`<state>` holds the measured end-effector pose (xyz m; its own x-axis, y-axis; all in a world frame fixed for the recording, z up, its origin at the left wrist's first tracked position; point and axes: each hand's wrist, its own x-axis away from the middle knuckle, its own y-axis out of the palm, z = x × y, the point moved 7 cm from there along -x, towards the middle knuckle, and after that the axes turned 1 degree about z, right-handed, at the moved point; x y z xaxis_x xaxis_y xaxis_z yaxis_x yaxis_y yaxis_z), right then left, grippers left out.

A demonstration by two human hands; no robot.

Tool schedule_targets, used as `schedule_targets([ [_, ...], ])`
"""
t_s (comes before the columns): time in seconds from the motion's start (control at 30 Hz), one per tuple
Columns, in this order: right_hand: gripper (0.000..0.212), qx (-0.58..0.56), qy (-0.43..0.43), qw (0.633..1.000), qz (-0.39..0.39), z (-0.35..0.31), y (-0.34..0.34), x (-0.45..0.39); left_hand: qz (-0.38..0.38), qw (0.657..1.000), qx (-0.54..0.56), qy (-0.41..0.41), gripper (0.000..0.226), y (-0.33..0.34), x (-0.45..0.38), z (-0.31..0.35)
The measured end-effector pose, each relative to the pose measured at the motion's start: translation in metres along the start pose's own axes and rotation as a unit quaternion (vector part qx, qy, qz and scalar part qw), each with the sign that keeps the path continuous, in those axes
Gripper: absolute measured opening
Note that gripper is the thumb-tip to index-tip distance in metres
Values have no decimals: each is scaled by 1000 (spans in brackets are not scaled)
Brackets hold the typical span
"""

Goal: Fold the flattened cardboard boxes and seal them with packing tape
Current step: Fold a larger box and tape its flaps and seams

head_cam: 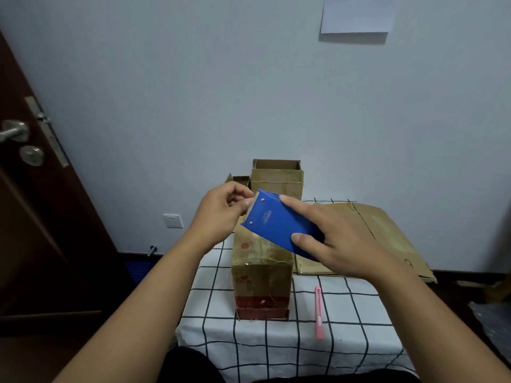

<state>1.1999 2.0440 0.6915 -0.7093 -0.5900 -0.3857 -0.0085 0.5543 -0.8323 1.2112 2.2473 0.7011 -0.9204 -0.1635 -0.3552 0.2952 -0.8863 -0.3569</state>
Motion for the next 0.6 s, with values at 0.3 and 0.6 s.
schedule_targets([
  [0.3,86,122,12,992,-34,-17,-24,-5,11,998,10,-66,26,2,1,2],
  [0.6,79,74,40,996,-33,1,-55,14,51,991,49,-114,17,-22,-3,-3],
])
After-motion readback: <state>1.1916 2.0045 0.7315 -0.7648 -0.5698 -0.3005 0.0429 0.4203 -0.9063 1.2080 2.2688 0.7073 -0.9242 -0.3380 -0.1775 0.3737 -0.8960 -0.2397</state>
